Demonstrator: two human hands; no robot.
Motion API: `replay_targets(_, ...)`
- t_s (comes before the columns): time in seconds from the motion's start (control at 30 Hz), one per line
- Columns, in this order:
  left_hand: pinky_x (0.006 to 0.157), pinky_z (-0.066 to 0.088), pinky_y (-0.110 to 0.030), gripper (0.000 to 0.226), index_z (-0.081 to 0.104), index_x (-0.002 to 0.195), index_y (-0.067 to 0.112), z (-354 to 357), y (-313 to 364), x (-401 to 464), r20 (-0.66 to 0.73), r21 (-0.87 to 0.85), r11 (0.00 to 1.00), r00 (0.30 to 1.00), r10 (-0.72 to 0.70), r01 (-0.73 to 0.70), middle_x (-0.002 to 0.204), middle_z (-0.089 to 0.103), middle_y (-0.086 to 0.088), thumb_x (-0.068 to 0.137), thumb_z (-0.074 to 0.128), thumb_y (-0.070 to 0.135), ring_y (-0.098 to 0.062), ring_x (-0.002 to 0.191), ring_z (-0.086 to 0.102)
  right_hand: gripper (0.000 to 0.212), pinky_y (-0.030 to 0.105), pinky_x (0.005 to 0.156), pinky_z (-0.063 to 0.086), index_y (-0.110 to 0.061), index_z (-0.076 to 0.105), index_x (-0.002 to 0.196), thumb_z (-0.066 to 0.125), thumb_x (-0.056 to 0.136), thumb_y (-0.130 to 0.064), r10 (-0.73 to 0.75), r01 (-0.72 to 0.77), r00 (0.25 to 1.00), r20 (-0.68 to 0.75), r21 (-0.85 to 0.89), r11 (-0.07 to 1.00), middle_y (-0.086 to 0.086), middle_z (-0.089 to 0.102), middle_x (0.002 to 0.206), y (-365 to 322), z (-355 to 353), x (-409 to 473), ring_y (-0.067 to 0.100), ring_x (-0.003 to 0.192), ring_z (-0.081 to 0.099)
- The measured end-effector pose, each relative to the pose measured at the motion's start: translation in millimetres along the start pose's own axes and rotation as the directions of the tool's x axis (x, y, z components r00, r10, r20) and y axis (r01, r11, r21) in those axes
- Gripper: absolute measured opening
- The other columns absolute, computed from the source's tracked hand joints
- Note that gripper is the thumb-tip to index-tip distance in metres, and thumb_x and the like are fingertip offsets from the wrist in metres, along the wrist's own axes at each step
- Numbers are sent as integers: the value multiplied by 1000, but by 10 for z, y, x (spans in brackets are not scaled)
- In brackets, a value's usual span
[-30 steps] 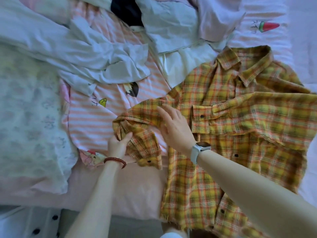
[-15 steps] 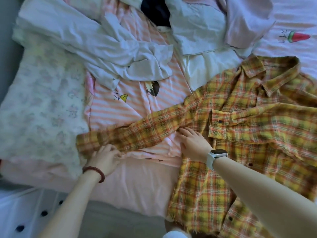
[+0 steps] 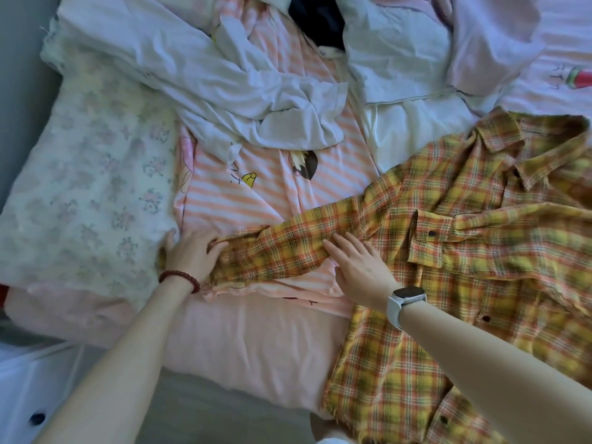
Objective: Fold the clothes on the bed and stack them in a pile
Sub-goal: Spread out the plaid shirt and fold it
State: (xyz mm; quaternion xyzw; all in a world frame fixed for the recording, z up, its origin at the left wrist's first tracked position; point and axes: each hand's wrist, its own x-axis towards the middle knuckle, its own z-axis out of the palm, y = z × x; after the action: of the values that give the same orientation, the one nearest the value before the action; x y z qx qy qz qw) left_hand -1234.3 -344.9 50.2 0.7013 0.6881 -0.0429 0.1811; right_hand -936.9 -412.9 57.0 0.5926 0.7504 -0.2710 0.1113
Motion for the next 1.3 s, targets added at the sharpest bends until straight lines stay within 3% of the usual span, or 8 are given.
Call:
replay_targets(0.13, 76, 38, -29, 16, 65, 95, 6, -333, -23, 87, -145, -546, 813, 932, -331, 203, 96, 65, -16, 91, 55, 17, -32, 93, 58, 58, 44, 116, 6, -23, 9, 150, 34, 98, -21, 30, -31, 999, 21, 22, 999, 3, 7, 158, 4, -23, -63, 24, 145, -1)
replay_targets(0.4, 68, 40, -26, 9, 59, 86, 12, -1042, 245, 359, -103, -712, 654, 883, -459, 257, 83, 58, -1, 89, 58, 21, -19, 82, 52, 54, 33, 110, 26, -26, 18, 148, 37, 98, -23, 115, -52, 988, -102, 485, 873, 2, 16, 156, -288, -502, 134, 21, 142, 16)
replay_targets(0.6, 69, 53, -31, 10, 64, 80, 14, -1298, 757, 254, 377, -850, 339, 915, -145, 404, 81, 66, -8, 87, 60, 10, -19, 70, 64, 19, 26, 90, 48, -36, 55, 111, 46, 97, -26, 156, 5, 986, -60, 944, 331, -2, 62, 114, -597, -864, -3, 13, 106, 59)
replay_targets(0.8, 45, 52, -24, 7, 56, 84, 7, -1080, 1750, 19, 553, -822, 195, 831, 53, 535, 65, 66, -8, 90, 54, 7, -15, 53, 66, 54, 17, 80, 50, -34, 41, 130, 58, 82, -51, 223, 71, 971, -91, 993, 93, -9, 53, 124, -481, -761, -585, 1, 106, 58)
replay_targets(0.93, 55, 58, -28, 7, 52, 87, 7, -876, 2366, -90, 596, -800, 170, 793, 125, 575, 82, 66, -14, 94, 50, 9, -22, 67, 67, 57, 10, 86, 44, -32, 39, 130, 67, 81, -33, 427, 107, 888, -172, 979, 172, -22, 46, 126, -188, -639, -830, -12, 112, 47)
replay_targets(1.07, 70, 57, -28, 8, 54, 87, 12, -652, 2797, -163, 561, -804, 348, 810, 172, 482, 93, 66, -10, 93, 54, 17, -17, 79, 67, 10, 32, 56, 46, -18, 57, 87, 52, 94, -17, 719, 28, 674, -172, 978, 208, 6, 61, 77, 254, -572, -1023, 28, 64, 52)
replay_targets(1.2, 93, 41, -31, 18, 58, 104, 19, -330, 2910, -141, 105, -462, 864, 955, 277, -199, 112, 57, -3, 87, 59, 27, -20, 107, 51, 21, 17, 42, 28, -17, 48, 77, 44, 98, -17, 719, -29, 652, -241, 939, 341, -3, 45, 59, 828, -506, -1370, 6, 43, 33)
replay_targets(1.3, 108, 23, -42, 55, 41, 135, 26, -156, 3079, 19, 53, -145, 897, 902, 428, -417, 141, 36, -2, 85, 58, 43, -24, 131, 25, 24, 16, 41, 29, -22, 45, 75, 42, 98, -14, 747, -70, 582, -321, 895, 440, -5, 43, 58, 1360, -545, -1679, 6, 41, 38)
